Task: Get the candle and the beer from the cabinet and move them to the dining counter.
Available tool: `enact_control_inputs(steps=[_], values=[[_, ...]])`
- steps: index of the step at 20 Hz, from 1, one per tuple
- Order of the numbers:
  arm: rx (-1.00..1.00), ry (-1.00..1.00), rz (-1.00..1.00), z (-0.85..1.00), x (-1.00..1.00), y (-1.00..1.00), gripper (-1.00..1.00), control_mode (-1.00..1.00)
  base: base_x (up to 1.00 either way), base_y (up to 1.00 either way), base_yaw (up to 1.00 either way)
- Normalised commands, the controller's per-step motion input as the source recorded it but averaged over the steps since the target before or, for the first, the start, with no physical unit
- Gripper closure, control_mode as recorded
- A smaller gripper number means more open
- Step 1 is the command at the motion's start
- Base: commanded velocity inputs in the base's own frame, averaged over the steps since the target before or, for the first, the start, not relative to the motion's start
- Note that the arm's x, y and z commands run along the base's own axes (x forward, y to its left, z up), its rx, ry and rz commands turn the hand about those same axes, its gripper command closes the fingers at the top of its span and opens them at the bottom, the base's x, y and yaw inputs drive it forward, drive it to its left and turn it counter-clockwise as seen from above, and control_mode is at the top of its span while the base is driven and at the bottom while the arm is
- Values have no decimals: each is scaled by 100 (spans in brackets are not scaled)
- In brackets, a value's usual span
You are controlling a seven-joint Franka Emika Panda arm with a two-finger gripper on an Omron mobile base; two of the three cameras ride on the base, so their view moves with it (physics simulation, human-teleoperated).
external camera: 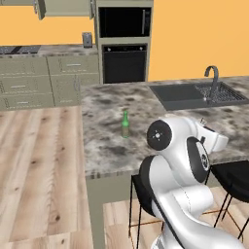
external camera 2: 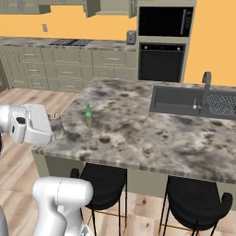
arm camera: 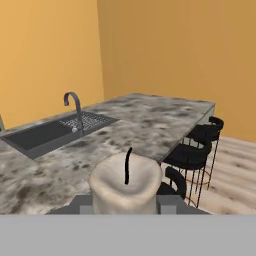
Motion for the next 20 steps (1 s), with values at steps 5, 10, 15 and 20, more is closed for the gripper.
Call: enact_control_inputs(steps=[5, 10, 15, 20], values=[[0, 0, 0, 0, 0, 0, 100, 100, 18, 0, 0], [6, 0, 18, -30, 46, -39, 100, -100, 8, -1, 1], [7, 0, 37, -37, 56, -65, 100, -100, 0, 0, 0], [2, 4, 42, -48, 57, -54, 100, -100, 0, 0, 0]])
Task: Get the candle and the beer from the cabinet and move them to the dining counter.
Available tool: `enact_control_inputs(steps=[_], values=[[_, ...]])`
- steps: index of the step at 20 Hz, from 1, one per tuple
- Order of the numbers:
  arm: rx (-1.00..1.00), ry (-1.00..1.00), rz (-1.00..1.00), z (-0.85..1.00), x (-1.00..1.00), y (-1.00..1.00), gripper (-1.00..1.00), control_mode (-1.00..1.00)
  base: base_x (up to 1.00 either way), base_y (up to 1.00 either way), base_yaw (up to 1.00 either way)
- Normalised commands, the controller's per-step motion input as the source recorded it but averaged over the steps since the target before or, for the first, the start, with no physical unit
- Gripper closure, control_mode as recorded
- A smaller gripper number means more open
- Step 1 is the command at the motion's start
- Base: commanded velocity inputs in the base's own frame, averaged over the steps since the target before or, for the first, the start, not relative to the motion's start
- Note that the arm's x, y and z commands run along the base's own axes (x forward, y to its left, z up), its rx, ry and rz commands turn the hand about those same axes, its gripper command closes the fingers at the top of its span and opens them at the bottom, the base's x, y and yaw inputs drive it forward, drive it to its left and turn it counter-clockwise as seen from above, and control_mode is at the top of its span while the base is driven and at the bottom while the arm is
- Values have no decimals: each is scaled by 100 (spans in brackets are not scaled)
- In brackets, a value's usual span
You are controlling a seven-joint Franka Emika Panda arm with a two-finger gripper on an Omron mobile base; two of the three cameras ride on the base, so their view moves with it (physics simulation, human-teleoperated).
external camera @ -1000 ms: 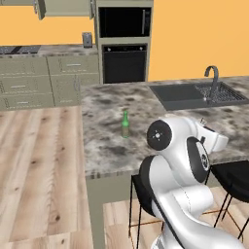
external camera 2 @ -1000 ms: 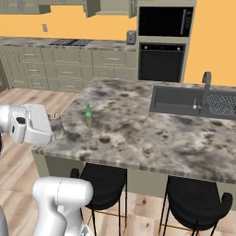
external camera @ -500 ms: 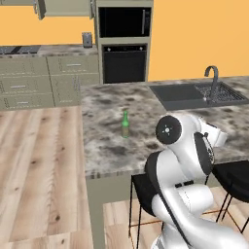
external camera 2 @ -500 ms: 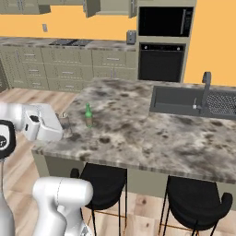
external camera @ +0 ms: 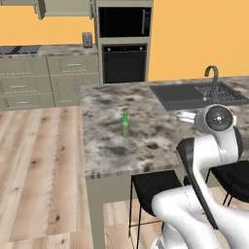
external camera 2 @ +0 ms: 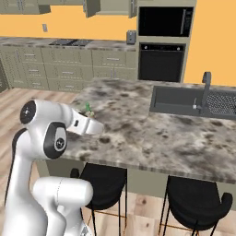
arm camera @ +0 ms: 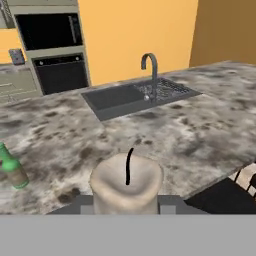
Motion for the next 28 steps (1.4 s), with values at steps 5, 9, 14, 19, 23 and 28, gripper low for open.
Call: enact_control_inputs(steps=[5, 9, 14, 19, 23, 28], values=[[0, 12, 41, -60, 70, -48, 100, -100, 0, 0, 0], [2, 6, 42, -55, 64, -52, 100, -100, 0, 0, 0], [7, -8, 47, -25, 56, -47, 100, -100, 0, 0, 0], [6, -12, 53, -7, 62, -30, 100, -100, 0, 0, 0], [4, -4, 49, 0, 74, -20, 100, -100, 0, 0, 0], [0, -2, 33, 0, 74, -4, 100, -100, 0, 0, 0]])
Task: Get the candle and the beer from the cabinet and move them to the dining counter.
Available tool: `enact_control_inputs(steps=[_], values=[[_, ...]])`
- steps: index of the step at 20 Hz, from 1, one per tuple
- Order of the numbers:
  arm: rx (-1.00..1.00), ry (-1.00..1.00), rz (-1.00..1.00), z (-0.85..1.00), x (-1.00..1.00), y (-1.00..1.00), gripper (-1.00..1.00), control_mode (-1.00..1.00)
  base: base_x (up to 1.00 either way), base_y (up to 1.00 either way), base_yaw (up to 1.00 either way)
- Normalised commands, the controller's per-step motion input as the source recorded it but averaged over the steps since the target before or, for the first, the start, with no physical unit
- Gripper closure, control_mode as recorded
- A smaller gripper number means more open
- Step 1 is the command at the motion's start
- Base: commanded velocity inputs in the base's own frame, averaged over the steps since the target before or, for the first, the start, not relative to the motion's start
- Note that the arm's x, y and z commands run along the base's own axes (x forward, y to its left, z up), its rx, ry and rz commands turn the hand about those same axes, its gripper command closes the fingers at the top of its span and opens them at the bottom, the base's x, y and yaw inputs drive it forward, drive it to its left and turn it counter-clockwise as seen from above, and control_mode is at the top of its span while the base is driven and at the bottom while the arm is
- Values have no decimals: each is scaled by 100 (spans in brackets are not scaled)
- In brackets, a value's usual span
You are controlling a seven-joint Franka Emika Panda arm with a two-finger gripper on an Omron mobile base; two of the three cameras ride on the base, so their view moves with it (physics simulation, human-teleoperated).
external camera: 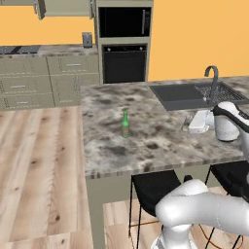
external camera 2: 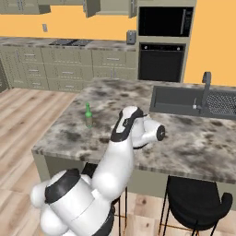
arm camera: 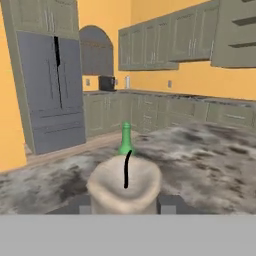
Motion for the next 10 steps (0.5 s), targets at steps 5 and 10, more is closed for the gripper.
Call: enact_control_inputs(steps=[5, 10], values=[[0, 0, 28, -10, 66, 0, 100, -100, 0, 0, 0], [3, -1, 23, -30, 58, 0, 100, -100, 0, 0, 0]])
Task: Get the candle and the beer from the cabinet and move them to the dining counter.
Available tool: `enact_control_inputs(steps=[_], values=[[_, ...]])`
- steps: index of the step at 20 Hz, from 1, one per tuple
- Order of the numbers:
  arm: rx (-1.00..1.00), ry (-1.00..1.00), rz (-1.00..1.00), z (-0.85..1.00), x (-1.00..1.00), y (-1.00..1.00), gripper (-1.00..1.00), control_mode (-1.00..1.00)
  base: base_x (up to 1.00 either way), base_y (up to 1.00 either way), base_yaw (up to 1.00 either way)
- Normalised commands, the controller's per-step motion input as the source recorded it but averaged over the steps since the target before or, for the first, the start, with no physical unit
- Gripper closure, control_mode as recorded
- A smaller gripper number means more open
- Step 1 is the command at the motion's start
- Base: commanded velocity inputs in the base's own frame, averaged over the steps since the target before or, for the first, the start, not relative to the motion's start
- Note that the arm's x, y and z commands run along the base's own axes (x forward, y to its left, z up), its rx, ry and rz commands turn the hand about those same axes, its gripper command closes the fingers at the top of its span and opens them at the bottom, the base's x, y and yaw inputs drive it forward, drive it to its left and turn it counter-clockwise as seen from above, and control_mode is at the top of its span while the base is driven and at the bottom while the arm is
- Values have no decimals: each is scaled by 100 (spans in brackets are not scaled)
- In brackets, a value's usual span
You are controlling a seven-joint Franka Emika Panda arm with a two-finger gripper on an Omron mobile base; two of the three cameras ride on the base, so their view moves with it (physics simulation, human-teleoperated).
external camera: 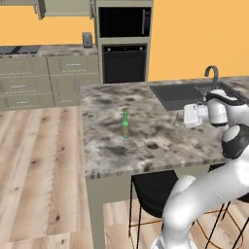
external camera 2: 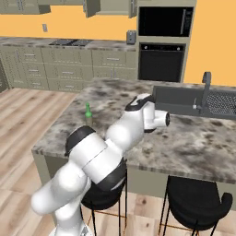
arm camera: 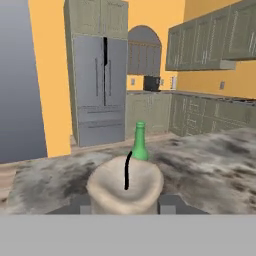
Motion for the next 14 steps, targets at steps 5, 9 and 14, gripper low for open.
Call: enact_control_inputs(steps=[5, 9, 14], values=[[3, -5, 20, -46, 28, 6, 100, -100, 0, 0, 0], [1, -6, 16, -42, 2, 17, 100, -100, 0, 0, 0], [0, -2, 6, -11, 0, 26, 100, -100, 0, 0, 0]])
